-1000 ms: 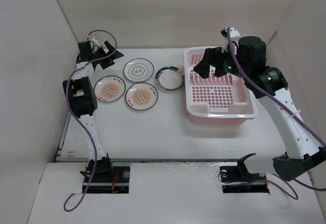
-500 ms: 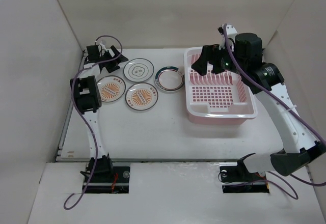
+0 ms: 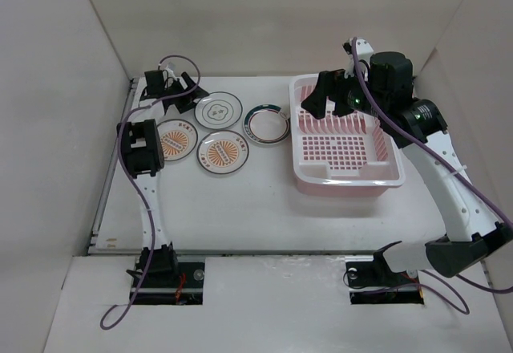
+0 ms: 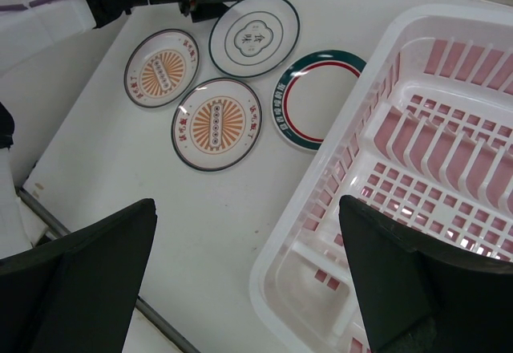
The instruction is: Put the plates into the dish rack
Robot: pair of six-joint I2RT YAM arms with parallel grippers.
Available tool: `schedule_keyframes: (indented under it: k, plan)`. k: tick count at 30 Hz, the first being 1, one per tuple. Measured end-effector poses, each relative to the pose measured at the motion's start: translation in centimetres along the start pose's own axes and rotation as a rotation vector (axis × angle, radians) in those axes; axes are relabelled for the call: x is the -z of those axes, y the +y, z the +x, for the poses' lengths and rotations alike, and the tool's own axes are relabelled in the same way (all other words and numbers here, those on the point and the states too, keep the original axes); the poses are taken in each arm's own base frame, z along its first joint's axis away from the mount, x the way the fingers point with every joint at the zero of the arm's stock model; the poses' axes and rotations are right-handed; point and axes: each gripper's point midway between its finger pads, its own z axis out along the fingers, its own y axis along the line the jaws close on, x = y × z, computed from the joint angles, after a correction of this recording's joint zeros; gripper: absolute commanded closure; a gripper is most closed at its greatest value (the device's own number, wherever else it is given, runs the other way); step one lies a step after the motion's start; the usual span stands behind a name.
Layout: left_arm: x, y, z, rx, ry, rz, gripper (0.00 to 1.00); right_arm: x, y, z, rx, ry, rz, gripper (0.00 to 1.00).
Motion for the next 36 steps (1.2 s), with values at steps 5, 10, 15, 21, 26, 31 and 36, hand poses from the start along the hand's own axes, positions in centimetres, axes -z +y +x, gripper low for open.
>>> schedule_keyframes:
  k: [5,10,15,21,26,31,36]
  plan:
    - [-1.1,-1.3,1.4,-0.015,0.033,0.007,0.36,0.0,0.0,0.0,0.0,0.0,0.0,0.0]
    - [-1.4,-1.0,1.9,-0.021,0.05,-0.019,0.43,0.0,0.0,0.0,0.0,0.001,0.0,0.0]
    - [-1.5,-0.4,1.9,-0.023,0.055,-0.046,0.56,0.0,0.0,0.0,0.0,0.001,0.0,0.0]
    - [-1.3,0.7,2.0,-0.02,0.055,-0.092,0.78,0.0,0.0,0.0,0.0,0.001,-0.001,0.0]
    - [-1.1,1.3,2.2,-0.01,0.062,-0.113,0.93,-0.1,0.2,0.1,0.002,0.003,-0.006,0.0]
    - [-1.0,0.6,2.0,-0.008,0.068,-0.092,1.0,-0.1,0.2,0.1,0.002,0.004,-0.006,0.0]
    - [-1.0,0.4,1.8,-0.001,0.064,-0.096,1.0,-0.3,0.0,0.4,0.002,0.01,-0.001,0.0]
